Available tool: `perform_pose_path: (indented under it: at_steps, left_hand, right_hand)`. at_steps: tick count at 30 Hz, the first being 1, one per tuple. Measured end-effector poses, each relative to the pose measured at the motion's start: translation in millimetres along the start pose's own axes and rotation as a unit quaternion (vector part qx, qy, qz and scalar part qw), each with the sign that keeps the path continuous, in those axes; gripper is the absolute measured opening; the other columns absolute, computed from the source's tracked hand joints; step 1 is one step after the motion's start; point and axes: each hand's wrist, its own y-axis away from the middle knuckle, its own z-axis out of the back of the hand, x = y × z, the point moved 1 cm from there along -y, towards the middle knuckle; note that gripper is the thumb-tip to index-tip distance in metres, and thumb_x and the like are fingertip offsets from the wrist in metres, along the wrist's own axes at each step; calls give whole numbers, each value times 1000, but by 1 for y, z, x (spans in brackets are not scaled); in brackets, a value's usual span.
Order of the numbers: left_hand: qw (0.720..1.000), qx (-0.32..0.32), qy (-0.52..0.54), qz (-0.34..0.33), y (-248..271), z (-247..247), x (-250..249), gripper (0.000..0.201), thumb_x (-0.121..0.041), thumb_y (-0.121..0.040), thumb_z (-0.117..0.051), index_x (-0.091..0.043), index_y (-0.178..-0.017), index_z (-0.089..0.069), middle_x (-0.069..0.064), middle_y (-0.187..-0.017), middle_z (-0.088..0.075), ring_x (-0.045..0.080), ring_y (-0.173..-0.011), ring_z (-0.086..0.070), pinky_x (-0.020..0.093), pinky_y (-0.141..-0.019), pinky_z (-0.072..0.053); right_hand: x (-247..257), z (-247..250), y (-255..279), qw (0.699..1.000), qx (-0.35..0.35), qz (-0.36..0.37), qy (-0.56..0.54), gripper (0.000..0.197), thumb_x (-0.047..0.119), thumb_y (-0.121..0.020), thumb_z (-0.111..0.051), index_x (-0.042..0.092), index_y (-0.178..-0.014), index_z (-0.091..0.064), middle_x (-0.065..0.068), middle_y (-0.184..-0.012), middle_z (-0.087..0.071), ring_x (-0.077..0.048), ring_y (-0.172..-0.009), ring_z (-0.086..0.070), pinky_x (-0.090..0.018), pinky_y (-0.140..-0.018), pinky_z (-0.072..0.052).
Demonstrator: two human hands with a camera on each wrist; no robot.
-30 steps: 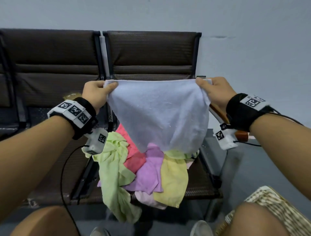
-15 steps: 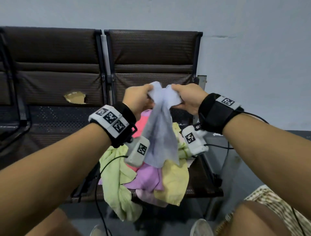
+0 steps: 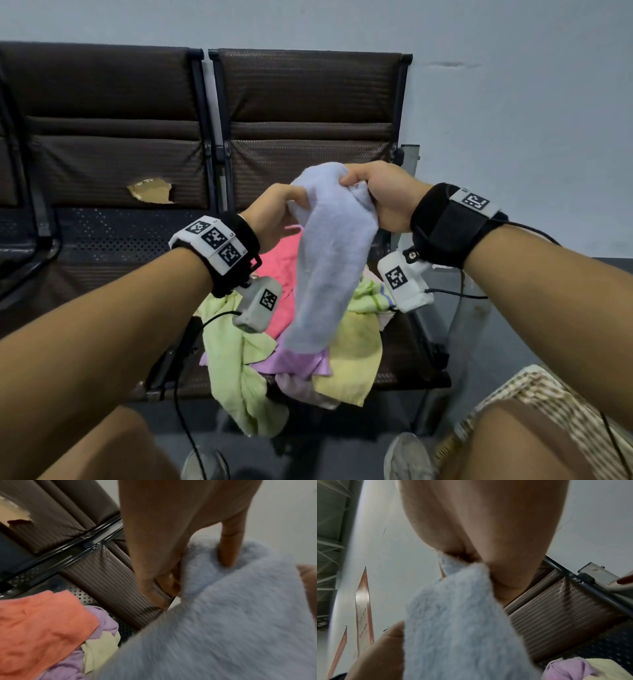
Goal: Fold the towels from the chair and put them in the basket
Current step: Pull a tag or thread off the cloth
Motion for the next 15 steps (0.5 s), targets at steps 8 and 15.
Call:
perform_pose_path:
  at_steps: [8,15]
  left_hand:
    - [987,-108,-78,-88,-39,23,-2,26,-13,-87,-72,0,-109,-71,12,-98,-74,21,-81,-72,33,-69,-60]
    - [957,-148,-110,-223,-59,23,-29,14,-1,-86,-65,-7,-96,-73,7,-90,-70,13,-79,-64,26,-70,-54]
  right_hand:
    - [-7,35,-27,936,-49,53,344,32,28,-79,-82,1,-95,-75,-13,-101,-76,-22,-86,-71,-36,-80,-58]
    - [1,41,-54,934,-159,166,274,25,23,-88,-69,6,-106,-74,-16,-106,-74,-26,-97,-71,-44,-88,-56]
